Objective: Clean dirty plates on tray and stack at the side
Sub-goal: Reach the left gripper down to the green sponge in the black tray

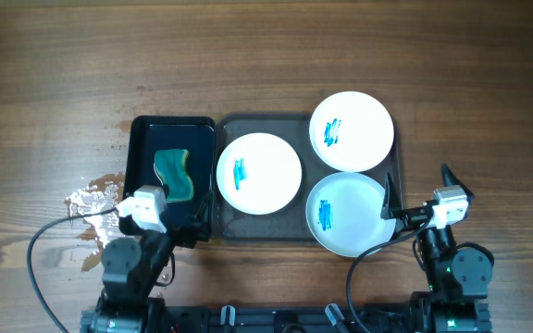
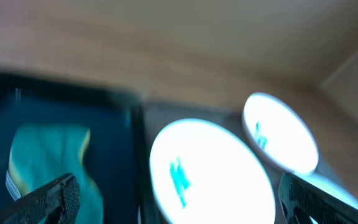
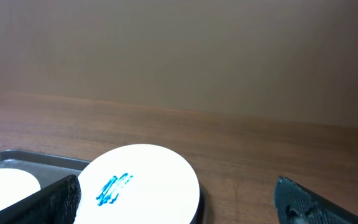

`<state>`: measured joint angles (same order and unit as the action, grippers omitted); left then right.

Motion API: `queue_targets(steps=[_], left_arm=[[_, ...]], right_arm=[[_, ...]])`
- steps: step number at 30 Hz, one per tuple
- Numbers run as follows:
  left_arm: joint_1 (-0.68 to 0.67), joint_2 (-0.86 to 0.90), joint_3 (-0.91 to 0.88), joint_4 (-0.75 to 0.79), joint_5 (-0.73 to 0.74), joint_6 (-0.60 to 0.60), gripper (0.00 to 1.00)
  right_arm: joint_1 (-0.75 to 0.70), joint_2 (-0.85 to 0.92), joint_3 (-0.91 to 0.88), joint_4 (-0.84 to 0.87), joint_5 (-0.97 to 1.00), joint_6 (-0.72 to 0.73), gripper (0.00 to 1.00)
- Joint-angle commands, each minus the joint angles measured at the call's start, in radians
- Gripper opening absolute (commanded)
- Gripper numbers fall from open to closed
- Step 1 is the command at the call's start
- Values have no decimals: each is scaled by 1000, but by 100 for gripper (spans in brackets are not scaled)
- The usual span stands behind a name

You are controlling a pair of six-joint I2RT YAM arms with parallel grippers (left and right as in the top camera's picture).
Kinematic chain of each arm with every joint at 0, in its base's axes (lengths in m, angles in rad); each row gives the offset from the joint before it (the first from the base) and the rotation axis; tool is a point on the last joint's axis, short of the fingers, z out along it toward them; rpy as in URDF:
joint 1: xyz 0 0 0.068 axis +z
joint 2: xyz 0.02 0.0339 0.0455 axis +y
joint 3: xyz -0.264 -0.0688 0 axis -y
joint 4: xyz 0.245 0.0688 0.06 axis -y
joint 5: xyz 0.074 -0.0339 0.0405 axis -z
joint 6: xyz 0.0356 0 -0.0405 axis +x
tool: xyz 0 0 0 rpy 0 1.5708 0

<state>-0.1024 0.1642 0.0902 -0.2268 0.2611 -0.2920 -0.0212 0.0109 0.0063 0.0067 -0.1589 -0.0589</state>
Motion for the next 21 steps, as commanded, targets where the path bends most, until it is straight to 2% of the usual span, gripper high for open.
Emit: queue_targets(steps=[1,4,9,13,16,21], left_arm=[[7,207,163,-71,15,-8,100],[7,424,346,-206,24,-8,100],[6,823,718,-600,26,-7,100],[6,1042,877,-825,27,-5,100],[6,1171,911,-908,19,-5,100],[6,1267,911,-896,18,-2,100]], right_arm=[[4,-3,-1,3,10,-17,100],[4,-3,-1,3,10,-17,100],[4,-3,-1,3,10,-18,100],[4,-3,-1,3,9,-18,100],[4,-3,-1,3,9,-18,100],[4,-3,-1,3,10,-17,100]])
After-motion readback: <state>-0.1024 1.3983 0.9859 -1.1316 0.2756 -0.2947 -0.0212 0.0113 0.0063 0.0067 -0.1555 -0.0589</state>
